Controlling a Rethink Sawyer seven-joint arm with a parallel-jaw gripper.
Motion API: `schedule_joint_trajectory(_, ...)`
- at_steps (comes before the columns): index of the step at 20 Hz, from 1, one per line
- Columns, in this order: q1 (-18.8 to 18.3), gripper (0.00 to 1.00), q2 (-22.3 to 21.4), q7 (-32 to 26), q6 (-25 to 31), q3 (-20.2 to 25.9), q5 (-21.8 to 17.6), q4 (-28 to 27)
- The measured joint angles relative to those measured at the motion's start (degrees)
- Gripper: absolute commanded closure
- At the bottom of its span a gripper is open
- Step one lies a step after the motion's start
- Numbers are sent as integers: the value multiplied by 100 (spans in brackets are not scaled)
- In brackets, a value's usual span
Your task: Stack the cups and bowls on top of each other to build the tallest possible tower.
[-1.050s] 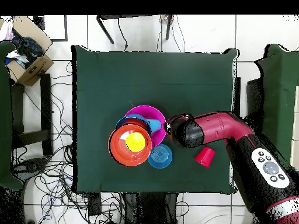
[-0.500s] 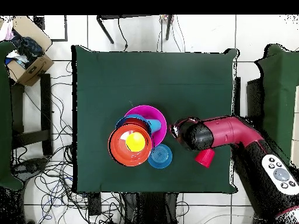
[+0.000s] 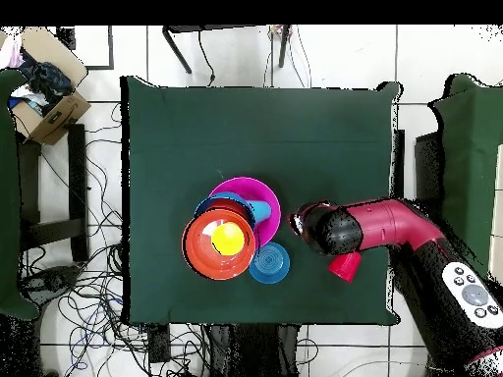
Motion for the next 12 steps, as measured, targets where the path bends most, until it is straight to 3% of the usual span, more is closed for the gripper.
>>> schedule_joint_trajectory(12,224,0,35,0,-1,-21,5,371)
